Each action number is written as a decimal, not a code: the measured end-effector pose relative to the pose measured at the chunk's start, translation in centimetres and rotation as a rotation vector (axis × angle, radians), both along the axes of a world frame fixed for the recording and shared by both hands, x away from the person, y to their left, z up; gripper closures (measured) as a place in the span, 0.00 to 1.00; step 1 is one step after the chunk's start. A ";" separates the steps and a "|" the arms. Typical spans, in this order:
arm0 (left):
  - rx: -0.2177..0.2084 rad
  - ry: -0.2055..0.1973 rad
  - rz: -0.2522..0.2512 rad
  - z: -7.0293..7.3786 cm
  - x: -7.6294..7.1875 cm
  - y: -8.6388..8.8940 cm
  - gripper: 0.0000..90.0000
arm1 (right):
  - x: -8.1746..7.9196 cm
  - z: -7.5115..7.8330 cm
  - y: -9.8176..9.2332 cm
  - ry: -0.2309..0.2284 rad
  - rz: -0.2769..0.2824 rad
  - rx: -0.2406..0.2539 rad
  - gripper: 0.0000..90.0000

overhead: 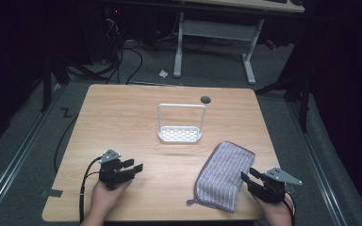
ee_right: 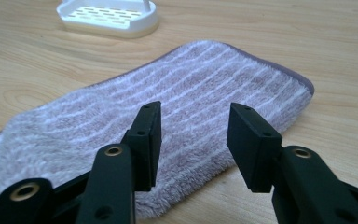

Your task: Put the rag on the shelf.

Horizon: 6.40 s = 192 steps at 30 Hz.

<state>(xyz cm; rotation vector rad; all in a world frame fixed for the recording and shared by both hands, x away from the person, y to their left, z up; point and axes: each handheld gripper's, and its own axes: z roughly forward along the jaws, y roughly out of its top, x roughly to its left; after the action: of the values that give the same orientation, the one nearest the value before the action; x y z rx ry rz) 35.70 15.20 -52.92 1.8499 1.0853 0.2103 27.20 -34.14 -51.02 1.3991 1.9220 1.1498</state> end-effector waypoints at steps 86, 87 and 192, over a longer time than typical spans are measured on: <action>0.144 0.032 -0.306 -0.3 -3.0 -10.4 0.69 | 3.8 -2.5 12.6 0.093 0.359 -0.207 0.84; 0.142 0.015 -0.289 -0.2 -2.9 -10.2 0.68 | 3.4 -2.4 12.6 0.088 0.363 -0.214 0.82; -0.144 -0.619 0.043 14.2 -2.8 -10.9 0.88 | 3.8 12.6 14.3 -0.602 0.129 0.039 0.93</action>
<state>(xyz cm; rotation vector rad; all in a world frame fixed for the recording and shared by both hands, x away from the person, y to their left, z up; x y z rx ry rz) 32.95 4.34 -38.70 1.4821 0.6841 0.6629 30.97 -19.83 -38.47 0.8167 1.5696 1.4704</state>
